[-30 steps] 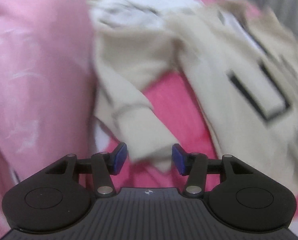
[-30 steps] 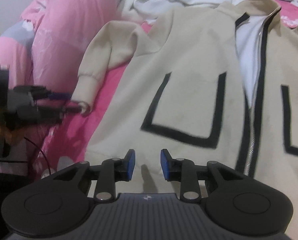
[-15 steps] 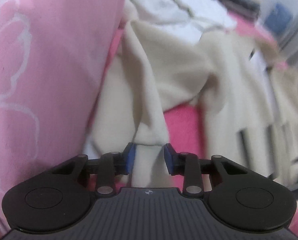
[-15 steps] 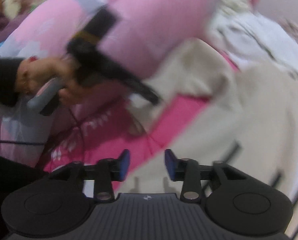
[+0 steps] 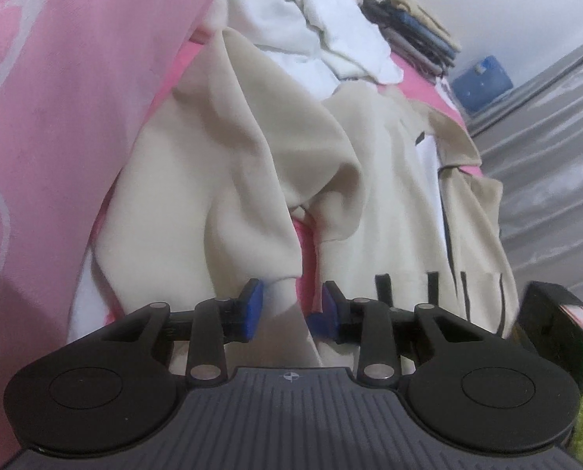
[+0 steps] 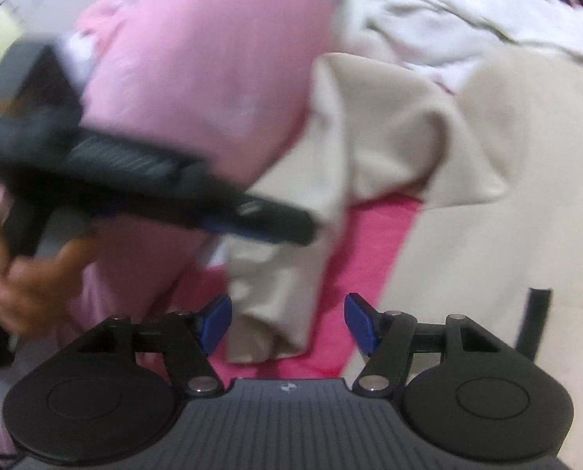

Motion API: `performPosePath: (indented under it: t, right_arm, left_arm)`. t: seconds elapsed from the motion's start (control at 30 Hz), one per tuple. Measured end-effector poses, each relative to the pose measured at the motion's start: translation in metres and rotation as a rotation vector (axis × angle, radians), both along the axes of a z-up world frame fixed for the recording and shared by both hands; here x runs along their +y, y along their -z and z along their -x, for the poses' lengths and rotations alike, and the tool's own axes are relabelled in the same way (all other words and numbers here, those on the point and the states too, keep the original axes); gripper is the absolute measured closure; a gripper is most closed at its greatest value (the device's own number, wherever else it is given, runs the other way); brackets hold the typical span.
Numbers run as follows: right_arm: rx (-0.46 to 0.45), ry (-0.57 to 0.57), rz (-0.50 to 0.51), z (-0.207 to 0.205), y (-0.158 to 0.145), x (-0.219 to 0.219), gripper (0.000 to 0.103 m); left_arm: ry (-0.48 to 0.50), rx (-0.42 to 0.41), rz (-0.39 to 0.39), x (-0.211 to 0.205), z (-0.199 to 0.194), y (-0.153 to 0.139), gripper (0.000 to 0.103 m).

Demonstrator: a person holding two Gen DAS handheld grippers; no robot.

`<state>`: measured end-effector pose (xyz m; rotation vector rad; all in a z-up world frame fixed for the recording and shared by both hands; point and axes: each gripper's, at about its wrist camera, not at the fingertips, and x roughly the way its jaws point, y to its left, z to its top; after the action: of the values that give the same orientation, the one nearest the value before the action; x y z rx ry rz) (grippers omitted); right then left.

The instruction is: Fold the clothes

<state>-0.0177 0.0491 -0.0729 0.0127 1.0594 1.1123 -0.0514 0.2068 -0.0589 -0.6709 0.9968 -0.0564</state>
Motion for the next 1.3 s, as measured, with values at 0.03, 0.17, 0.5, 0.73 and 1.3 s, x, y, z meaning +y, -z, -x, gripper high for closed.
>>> performPosePath:
  t: [0.03,0.17,0.5,0.73,1.3]
  right_arm:
    - [0.025,0.018,-0.009,-0.006,0.003,-0.001,0.036]
    - [0.135,0.031,-0.054,-0.021,0.018,0.001,0.041]
    - [0.270,0.076,-0.100,-0.051,0.006,-0.024,0.095]
    - [0.383,0.145,-0.194,-0.069,-0.003,-0.049,0.095]
    - [0.623,0.202,-0.241,-0.053,-0.036,-0.030,0.095]
  left_arm:
    - [-0.006,-0.014,0.002,0.000,0.000,0.000,0.070]
    - [0.014,-0.082,-0.023,-0.004,0.007,-0.010,0.067]
    - [0.288,-0.302,-0.508,-0.072,0.042,-0.060,0.056]
    - [0.375,-0.296,-0.542,-0.087,0.046,-0.055,0.050]
    - [0.226,-0.249,-0.970,-0.126,0.059,-0.032,0.068]
